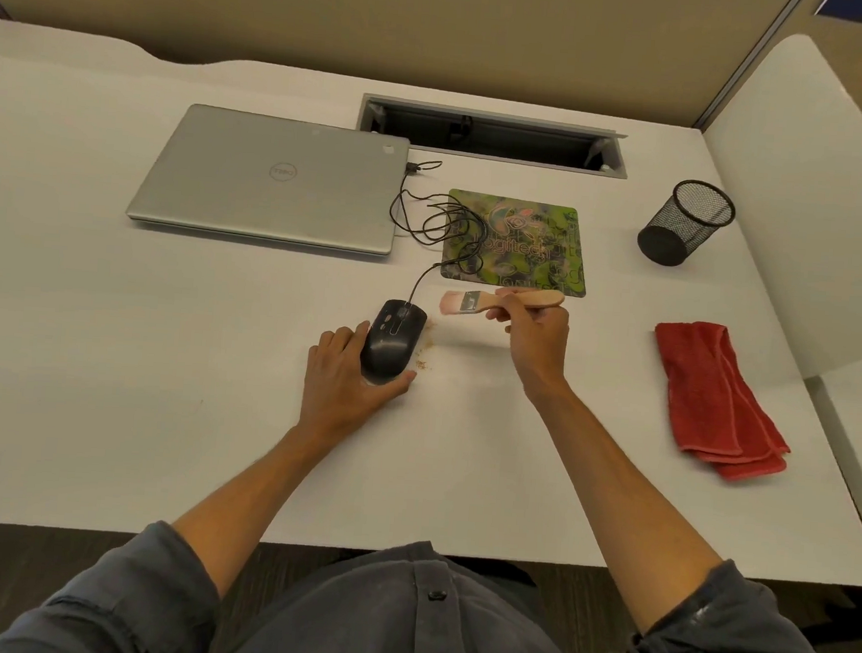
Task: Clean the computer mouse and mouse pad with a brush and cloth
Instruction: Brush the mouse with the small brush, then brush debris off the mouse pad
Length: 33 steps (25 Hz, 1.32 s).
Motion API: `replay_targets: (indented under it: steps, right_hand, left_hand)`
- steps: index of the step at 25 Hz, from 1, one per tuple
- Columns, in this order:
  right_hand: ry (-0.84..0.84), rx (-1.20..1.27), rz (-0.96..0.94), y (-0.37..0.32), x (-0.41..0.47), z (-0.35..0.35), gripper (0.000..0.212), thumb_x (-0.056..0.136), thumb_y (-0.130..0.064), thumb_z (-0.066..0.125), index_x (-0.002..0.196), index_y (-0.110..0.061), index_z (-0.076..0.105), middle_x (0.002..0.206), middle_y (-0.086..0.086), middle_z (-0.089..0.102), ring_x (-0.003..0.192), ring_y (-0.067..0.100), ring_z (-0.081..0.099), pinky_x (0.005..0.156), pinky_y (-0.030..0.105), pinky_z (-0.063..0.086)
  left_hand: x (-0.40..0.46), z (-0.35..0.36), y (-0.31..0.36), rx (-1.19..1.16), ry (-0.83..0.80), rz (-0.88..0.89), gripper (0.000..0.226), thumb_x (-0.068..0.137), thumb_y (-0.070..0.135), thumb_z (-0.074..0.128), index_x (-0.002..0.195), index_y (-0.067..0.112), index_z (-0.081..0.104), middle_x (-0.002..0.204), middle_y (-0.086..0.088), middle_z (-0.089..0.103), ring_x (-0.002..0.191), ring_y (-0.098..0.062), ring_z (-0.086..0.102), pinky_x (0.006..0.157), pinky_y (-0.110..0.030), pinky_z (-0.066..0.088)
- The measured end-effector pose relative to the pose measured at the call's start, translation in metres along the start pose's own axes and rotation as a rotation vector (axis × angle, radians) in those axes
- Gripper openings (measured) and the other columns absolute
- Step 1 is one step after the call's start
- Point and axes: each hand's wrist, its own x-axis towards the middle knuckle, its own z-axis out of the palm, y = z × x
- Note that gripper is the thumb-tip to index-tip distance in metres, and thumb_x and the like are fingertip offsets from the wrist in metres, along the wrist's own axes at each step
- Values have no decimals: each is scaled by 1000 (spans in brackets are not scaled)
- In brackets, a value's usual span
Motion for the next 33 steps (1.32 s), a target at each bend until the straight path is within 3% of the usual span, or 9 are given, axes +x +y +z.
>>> replay_targets:
  steps: [3,10,14,17,19,21,26,33]
  right_hand:
    - [-36,92,37,-3,4,-20,8,89,-20,66,84,-21,72,67,-4,73,68,9,67,63,23,46]
    - [-138,66,13,-1,30,-69,13,84,-8,69,93,-18,73,80,-7,75,74,-1,67,59,11,48]
    - [-81,-80,-94,-1,54,-90,2,85,-18,71,87,-18,70,84,3,75,84,16,70,77,26,53]
    - [34,-169,-128,-1,74,-98,11,86,-25,71,77,-21,68,76,-2,73,78,16,71,70,22,53]
    - [86,-218,-147,-1,90,-101,17,86,-28,71,82,-11,70,81,3,74,74,13,69,62,13,49]
    - [81,-272,-163,-2,108,-102,26,87,-30,70,89,-4,70,85,8,74,76,15,69,59,10,48]
    - [37,-282,-188,-14,148,-93,19,88,-21,68,95,-4,71,87,11,73,79,24,70,75,43,58]
    - [-159,-479,-198,-21,178,-50,24,88,-30,68,89,-7,75,82,6,73,76,18,68,72,43,57]
  left_hand:
    - [-2,-2,4,13,70,-13,89,70,73,54,131,9,48,104,-6,56,93,-23,49,78,-34,38]
    - [4,16,43,105,245,169,55,82,43,62,122,5,57,113,-13,59,98,-27,54,80,-35,42]
    - [25,37,87,75,78,217,53,88,46,56,127,8,56,128,-13,56,118,-28,51,97,-43,44]
    - [50,58,113,196,-131,254,67,92,59,38,139,12,44,148,-12,40,137,-28,36,112,-42,28]
    - [67,73,125,240,-194,246,75,92,65,28,145,13,36,154,-11,31,143,-27,25,116,-40,19]
    - [85,84,132,246,-203,241,78,92,67,25,147,12,32,155,-11,28,144,-27,21,117,-41,16]
    - [121,99,135,249,-209,216,73,94,63,24,147,15,31,157,-9,24,146,-26,16,119,-44,14]
    - [117,111,129,245,-191,182,70,95,62,25,149,17,30,157,-6,26,145,-22,19,119,-42,14]
